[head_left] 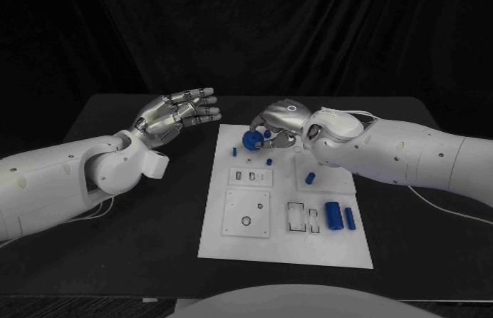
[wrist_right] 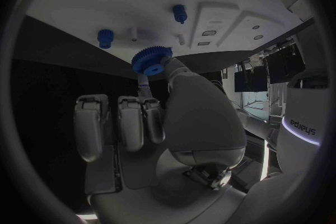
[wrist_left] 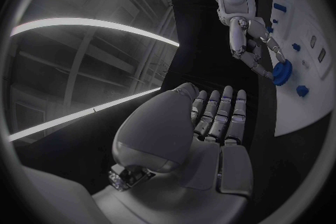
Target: Assemble the parts on the task board
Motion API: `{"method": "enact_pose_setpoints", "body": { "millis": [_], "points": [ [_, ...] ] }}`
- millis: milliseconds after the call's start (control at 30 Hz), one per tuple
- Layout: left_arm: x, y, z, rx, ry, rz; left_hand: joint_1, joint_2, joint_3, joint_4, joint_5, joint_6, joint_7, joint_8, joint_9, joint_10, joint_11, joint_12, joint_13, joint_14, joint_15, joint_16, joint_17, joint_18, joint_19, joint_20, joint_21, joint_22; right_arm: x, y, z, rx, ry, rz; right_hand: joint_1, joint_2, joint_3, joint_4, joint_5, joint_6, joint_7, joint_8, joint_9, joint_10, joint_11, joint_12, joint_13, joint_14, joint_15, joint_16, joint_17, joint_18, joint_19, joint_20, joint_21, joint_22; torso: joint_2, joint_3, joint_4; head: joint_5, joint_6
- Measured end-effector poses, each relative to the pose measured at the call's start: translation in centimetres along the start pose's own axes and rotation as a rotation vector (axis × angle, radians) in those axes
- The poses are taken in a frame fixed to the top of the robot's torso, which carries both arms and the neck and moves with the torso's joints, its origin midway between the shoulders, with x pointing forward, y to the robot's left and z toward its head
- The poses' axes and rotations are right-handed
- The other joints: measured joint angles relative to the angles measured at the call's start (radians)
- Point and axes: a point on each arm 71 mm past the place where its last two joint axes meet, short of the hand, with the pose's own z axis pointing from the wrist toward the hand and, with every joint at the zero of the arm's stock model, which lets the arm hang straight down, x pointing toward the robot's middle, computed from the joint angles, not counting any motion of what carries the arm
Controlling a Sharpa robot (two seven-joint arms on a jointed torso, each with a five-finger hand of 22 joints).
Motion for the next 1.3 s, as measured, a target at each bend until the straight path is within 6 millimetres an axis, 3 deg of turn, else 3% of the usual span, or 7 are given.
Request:
{"method": "enact_pose_setpoints", "body": {
  "millis": [267,300,833,1100,1300],
  "points": [
    [0.0,0.0,0.1,-0.002,0.002,-0.001,0.0,0.0,0.0,0.0,0.0,0.0,0.0,0.0,0.0,0.0,0.0,0.0,0.0,0.0,0.0,0.0,0.0,0.0,0.0,0.0,0.0,0.0,-0.2,-0.7,-0.4,0.02,0.014,-0.001,-0.007,-0.007,0.0,0.0,0.004,-0.004,0.003,0.0,0.002,0.0,0.0,0.0,0.0,0.0,0.0,0.0,0.0,0.0,0.0,0.0,0.0,0.0,0.0,0.0003,-0.0001,-0.004,0.0],
    [0.0,0.1,0.1,-0.003,0.003,-0.001,0.0,0.0,0.0,0.0,0.0,0.0,0.0,0.0,0.0,0.0,0.0,0.0,0.0,0.0,0.0,0.0,0.0,0.0,0.0,0.0,0.0,0.0,-0.2,-0.7,-0.4,0.023,0.02,0.0,-0.007,-0.007,0.001,0.001,0.004,-0.009,0.002,0.0,0.028,0.0,0.0,0.0,0.0,0.0,0.0,0.0,0.0,0.0,0.0,0.0,0.0,0.0,0.0,0.0002,-0.0002,-0.004,0.0],
    [0.2,0.2,0.2,-0.007,0.01,-0.006,0.0,0.0,0.0,0.0,0.0,0.0,0.0,-0.004,0.0,0.0,0.0,0.0,0.0,0.0,0.0,0.0,0.0,0.0,-0.004,-0.004,-0.004,-0.001,0.7,-1.5,-0.4,0.069,0.118,0.013,-0.011,-0.003,0.003,0.003,0.004,-0.012,0.005,-0.003,0.031,0.0,0.0,0.0,0.0,0.0,0.0,0.0,0.0,0.0,0.0,0.0,0.0,0.001,0.001,-0.0006,-0.0007,-0.001,-0.003],
    [0.2,0.2,0.2,-0.01,0.012,-0.007,0.0,0.0,0.0,0.0,0.0,0.0,0.0,-0.004,0.0,0.0,0.0,0.0,0.0,0.0,0.0,0.0,0.0,0.0,-0.004,-0.004,-0.004,-0.001,0.7,-1.6,-0.4,0.08,0.127,0.016,-0.011,-0.003,0.003,0.003,0.008,-0.018,0.004,-0.006,0.043,0.0,0.0,0.0,0.001,0.0,0.0,0.0,0.0,0.0,0.0,0.0,0.0,0.001,0.001,0.0009,0.0016,-0.001,-0.005],
    [0.2,0.2,0.1,-0.011,0.012,-0.008,0.0,0.0,0.0,0.0,0.0,0.0,0.0,-0.004,0.0,0.0,0.0,0.0,0.0,0.0,0.0,0.0,0.0,0.0,-0.004,-0.004,-0.004,-0.001,0.9,-1.8,-0.5,0.092,0.142,0.018,-0.014,-0.005,0.007,0.007,0.015,-0.047,0.015,-0.024,0.034,-0.002,0.01,0.0,0.001,0.0,0.0,0.0,0.0,0.0,0.0,0.0,0.0,0.0,0.002,0.0006,0.002,-0.001,-0.005]
  ]
}}
